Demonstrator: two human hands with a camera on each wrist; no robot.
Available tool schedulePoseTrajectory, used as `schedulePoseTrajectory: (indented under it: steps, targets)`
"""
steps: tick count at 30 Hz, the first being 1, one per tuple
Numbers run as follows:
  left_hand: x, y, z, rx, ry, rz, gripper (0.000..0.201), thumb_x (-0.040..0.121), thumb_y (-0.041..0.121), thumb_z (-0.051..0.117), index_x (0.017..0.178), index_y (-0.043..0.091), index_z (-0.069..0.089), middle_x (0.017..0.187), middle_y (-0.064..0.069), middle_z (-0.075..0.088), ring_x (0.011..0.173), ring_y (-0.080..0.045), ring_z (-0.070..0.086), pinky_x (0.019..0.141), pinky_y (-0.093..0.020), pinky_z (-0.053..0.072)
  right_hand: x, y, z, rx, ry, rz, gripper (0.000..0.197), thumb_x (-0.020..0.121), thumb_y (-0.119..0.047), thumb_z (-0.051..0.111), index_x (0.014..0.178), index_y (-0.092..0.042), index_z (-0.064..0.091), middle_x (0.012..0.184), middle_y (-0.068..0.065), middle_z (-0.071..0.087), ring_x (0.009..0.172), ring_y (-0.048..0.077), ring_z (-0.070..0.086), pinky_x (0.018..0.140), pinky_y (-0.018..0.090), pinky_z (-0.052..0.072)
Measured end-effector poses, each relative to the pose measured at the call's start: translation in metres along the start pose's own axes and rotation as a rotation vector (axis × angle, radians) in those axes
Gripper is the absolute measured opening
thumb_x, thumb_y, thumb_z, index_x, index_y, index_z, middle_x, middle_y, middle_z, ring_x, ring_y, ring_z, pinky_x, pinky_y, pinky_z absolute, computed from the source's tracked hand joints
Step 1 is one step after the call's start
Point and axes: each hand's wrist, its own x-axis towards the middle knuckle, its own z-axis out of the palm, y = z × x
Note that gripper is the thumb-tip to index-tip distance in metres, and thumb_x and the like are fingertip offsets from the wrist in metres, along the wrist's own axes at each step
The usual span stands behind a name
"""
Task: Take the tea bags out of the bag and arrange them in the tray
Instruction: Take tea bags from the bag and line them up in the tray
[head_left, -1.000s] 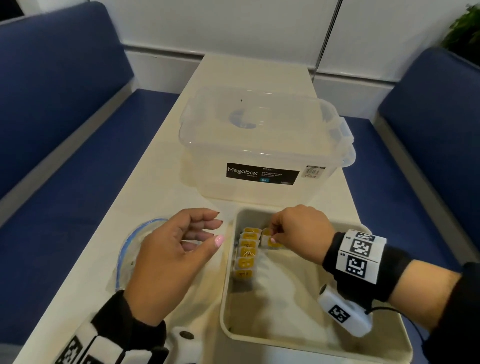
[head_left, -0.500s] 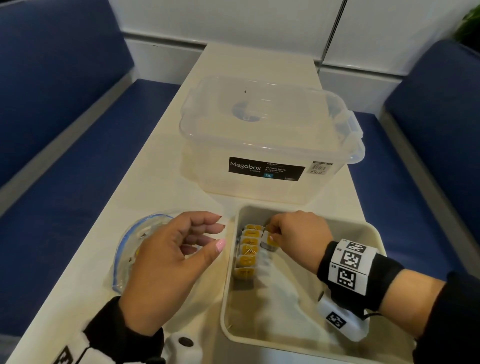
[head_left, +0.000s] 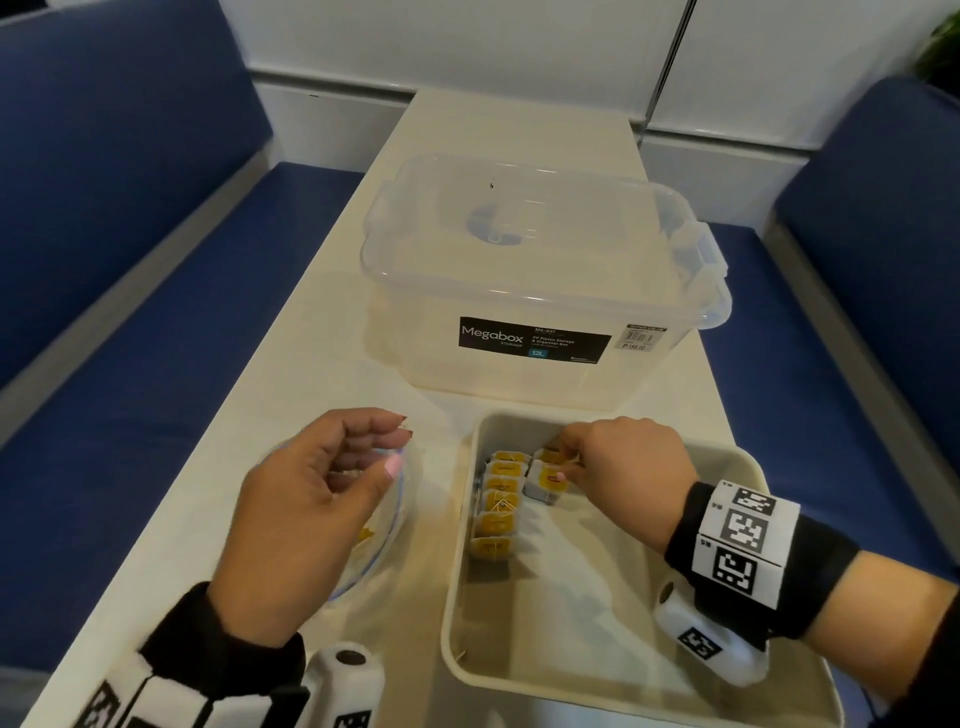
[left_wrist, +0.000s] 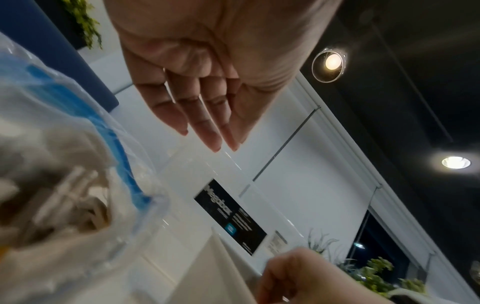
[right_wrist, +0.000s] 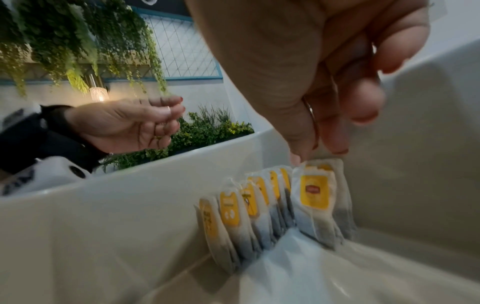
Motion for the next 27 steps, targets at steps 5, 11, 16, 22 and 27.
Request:
schedulePoseTrajectory:
  steps: [5,11,16,22,27]
  targets:
    - [0.009,-0.014,-0.033,0.343,0.171,0.014,0.029,0.08,0.008,0.068,0.075,0.036,0.061,0.094,0.022,0.066,0.094,-0.003,0.059,0.084,-0.025,0.048,-0.009,-0.012,-0.025,0.078,0.11,0.028,0.023,0.089,-0.05,0.05,0.09,-0.029,0.059,0.083,-0.007,0.066,0.075,0.016,0.057,0.062,0.027,0.044]
    - [-0.005,-0.043,-0.052,0.588,0.101,-0.167,0.036,0.074,0.008,0.072,0.066,0.041,0.06,0.122,0.007,0.059,0.115,-0.022,0.049,0.094,-0.035,0.034,-0.011,-0.071,-0.07,0.32,0.159,-0.137,0.015,0.082,-0.047,0.059,0.088,-0.033,0.061,0.077,-0.011,0.067,0.081,0.013,0.06,0.067,0.027,0.044]
    - [-0.025,-0.059,-0.045,0.588,0.011,-0.236,0.041,0.079,0.012,0.07,0.117,0.026,0.064,0.139,-0.003,0.049,0.126,-0.017,0.046,0.104,-0.026,0.031,0.013,-0.14,-0.071,0.266,0.015,-0.412,0.015,0.082,-0.026,0.061,0.095,-0.03,0.068,0.096,-0.002,0.069,0.092,0.023,0.062,0.066,0.025,0.036]
    - [-0.026,-0.06,-0.042,0.493,0.059,-0.254,0.06,0.076,-0.001,0.06,0.131,0.022,0.054,0.134,0.002,0.055,0.12,-0.015,0.051,0.091,-0.009,0.027,0.041,-0.199,-0.055,-0.086,-0.236,-0.504,0.025,0.09,-0.012,0.049,0.065,-0.011,0.051,0.063,0.001,0.046,0.07,0.025,0.049,0.055,0.025,0.036]
    - [-0.028,-0.057,-0.046,0.423,0.084,-0.287,0.059,0.079,0.002,0.059,0.133,0.024,0.05,0.129,0.002,0.057,0.115,-0.015,0.052,0.088,-0.013,0.032,0.052,-0.229,-0.041,-0.321,-0.303,-0.496,0.009,0.083,-0.021,0.063,0.087,-0.013,0.065,0.077,0.001,0.06,0.076,0.025,0.06,0.075,0.033,0.053]
